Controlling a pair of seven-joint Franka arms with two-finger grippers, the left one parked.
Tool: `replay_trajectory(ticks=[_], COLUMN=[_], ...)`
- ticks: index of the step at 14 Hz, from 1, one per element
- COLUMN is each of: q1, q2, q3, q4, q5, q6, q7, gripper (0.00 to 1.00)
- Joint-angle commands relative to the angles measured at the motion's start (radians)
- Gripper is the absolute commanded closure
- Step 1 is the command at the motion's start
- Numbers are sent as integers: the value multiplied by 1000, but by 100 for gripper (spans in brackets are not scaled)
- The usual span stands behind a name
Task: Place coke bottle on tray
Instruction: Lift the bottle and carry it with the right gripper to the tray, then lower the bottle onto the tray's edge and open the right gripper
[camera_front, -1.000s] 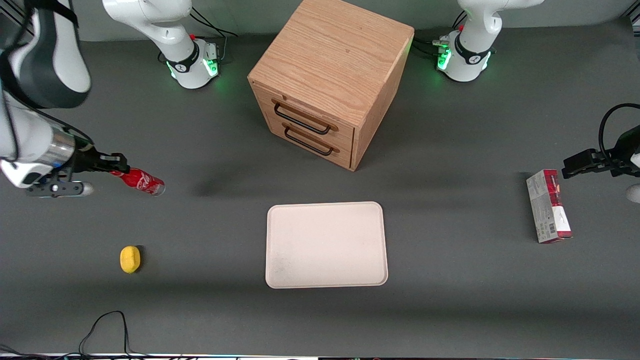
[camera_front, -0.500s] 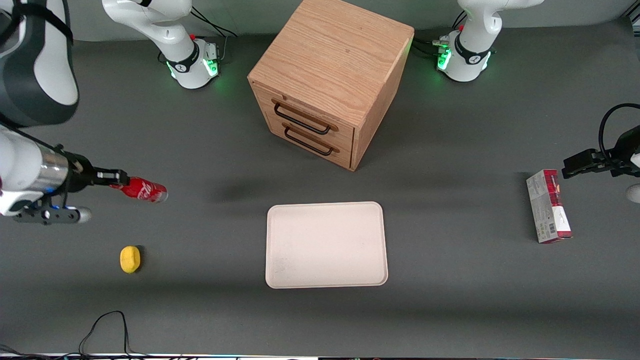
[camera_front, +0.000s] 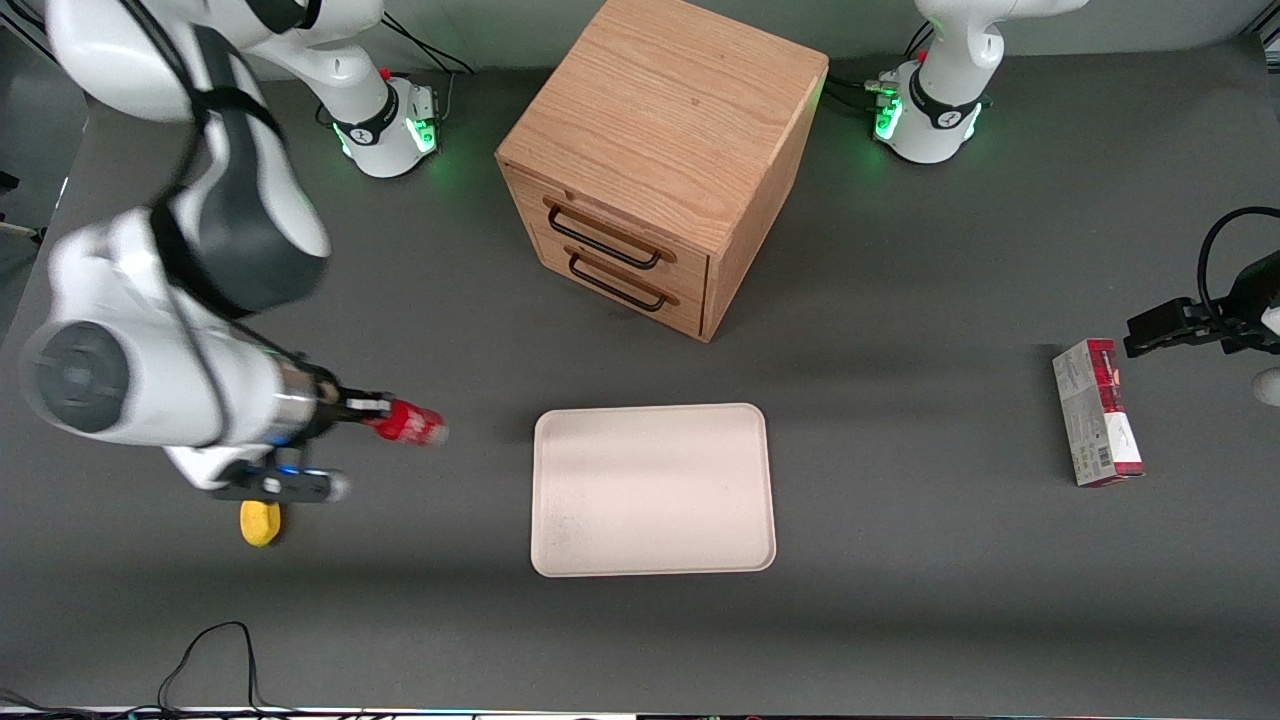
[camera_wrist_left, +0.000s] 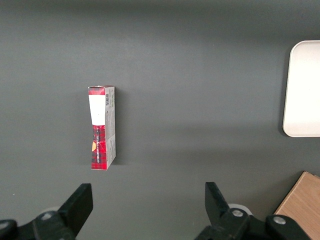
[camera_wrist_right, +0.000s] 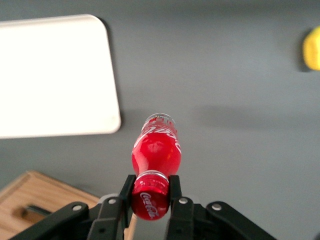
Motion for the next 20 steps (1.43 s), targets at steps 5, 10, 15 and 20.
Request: replay_trajectory(ticks=[5, 10, 15, 20], q1=[96, 128, 149, 152], q2=[225, 282, 314, 328], q3=[5, -3, -12, -10], q4=[144, 158, 157, 157], q5=[-7, -11, -51, -94], q6=[265, 346, 393, 411], q7=[177, 197, 226, 226], gripper=[100, 100, 100, 100])
